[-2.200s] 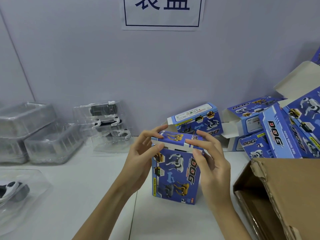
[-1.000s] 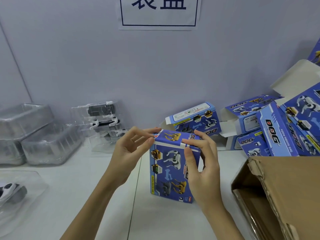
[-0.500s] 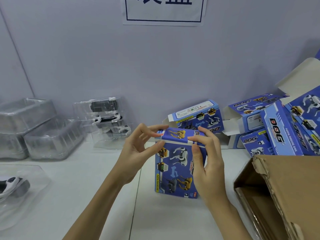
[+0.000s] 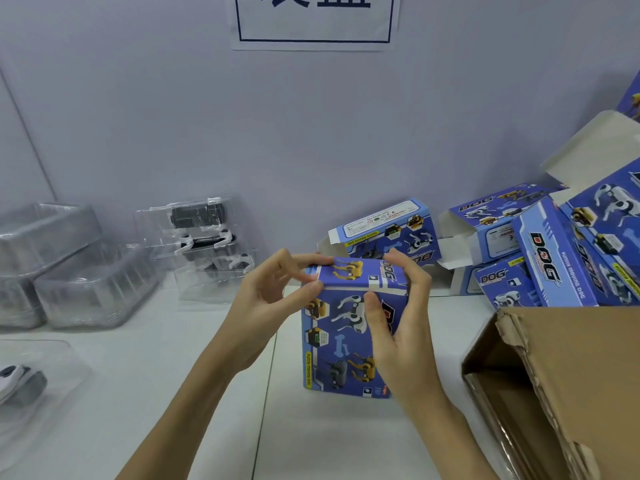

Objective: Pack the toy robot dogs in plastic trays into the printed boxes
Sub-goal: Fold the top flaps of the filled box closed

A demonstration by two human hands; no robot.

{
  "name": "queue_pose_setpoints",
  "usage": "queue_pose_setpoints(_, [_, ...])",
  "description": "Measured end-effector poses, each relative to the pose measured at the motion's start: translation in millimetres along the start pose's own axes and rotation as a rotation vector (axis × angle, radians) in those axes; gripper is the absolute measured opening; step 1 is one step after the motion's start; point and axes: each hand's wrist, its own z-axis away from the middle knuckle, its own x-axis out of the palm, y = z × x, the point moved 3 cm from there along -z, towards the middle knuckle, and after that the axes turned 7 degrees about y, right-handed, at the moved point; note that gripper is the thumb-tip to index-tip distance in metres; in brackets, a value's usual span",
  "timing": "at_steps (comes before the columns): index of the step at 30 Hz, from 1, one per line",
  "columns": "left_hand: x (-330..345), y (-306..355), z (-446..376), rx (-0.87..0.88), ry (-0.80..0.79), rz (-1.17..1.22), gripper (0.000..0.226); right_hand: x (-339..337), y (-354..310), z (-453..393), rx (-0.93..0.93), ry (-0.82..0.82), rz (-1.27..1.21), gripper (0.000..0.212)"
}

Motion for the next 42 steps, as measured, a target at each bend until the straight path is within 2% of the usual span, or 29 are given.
queue_pose_setpoints(3, [2.2,-2.2,3.3,0.067,0.008,-0.051,0.023,1.7,-3.4,0.2,-0.071,0.031,0.056,0.03])
queue_pose_setpoints(5, [3.1,-3.5,3.7,0.063,0.024,-0.04,0.017,0.3,-3.5,-1.1,-0.041,0.042,0.042,0.022])
queue_pose_setpoints(8, [0.4,-7.2,2.6,0.045,0.003,-0.068,0.01,-4.9,-4.1,-3.3,-0.061,0.047,0.087,0.018])
queue_pose_setpoints(12, [-0.9,-9.6,2.2,0.059,-0.048,-0.124,0.027,-9.2,-4.3,-5.6,-0.118,0.032,0.169,0.009])
queue_pose_setpoints(15, [1.6,-8.9,2.3,0.083,-0.035,-0.169,0.021,-10.1,-4.4,-6.0,-0.119,0.023,0.168,0.01])
queue_pose_setpoints(18, [1.2,-10.6,1.4,0.107,-0.012,-0.189,0.018,-10.2,-3.3,-5.0,0.005,0.008,0.116,0.019])
queue_pose_setpoints(21, [-2.9,-13.6,0.7,0.07,0.009,-0.147,0.02,-10.8,5.0,-4.4,0.313,-0.126,-0.142,0.063])
queue_pose_setpoints(22, [-4.4,-15.2,0.9,0.055,0.038,-0.119,0.02,-14.9,11.2,-3.7,0.437,-0.199,-0.143,0.075])
queue_pose_setpoints(23, [-6.5,-17.4,1.0,0.049,0.081,-0.092,0.02,-19.9,16.8,-2.4,0.536,-0.298,-0.086,0.078])
queue_pose_setpoints(25, [-11.7,-20.9,0.6,0.048,0.178,-0.07,0.02,-27.5,28.1,4.4,0.673,-0.531,0.079,0.069])
queue_pose_setpoints(27, [-16.5,-24.1,-0.6,0.038,0.227,-0.093,0.027,-31.6,42.6,12.5,0.717,-0.617,0.229,0.062])
queue_pose_setpoints(30, [-19.5,-38.5,1.7,-0.138,0.127,-0.038,0.074,-32.3,47.5,11.2,0.669,-0.54,0.238,0.055])
queue_pose_setpoints(31, [-19.0,-44.1,3.8,-0.202,0.085,-0.049,0.082,-31.5,45.5,9.2,0.659,-0.527,0.186,0.052])
queue_pose_setpoints(34, [-18.9,-54.3,7.0,-0.209,0.129,-0.127,0.075,-26.3,42.7,7.3,0.64,-0.424,0.145,0.061])
queue_pose_setpoints(36, [-20.2,-55.9,5.4,-0.132,0.225,-0.236,0.081,-21.3,40.8,7.6,0.657,-0.252,0.244,0.064])
queue_pose_setpoints(37, [-19.4,-56.2,4.7,-0.068,0.258,-0.319,0.084,-19.0,38.5,8.1,0.68,-0.175,0.259,0.059])
queue_pose_setpoints(39, [-13.3,-54.5,5.3,0.086,0.281,-0.428,0.087,-18.0,38.7,8.6,0.836,-0.008,0.022,0.041])
queue_pose_setpoints(41, [-0.7,-53.3,8.5,0.26,0.257,-0.559,0.091,-16.0,32.5,6.8,1.035,0.165,-0.289,0.048])
queue_pose_setpoints(42, [7.9,-52.3,10.3,0.374,0.225,-0.678,0.09,-17.5,30.7,4.1,1.08,0.202,-0.388,0.055])
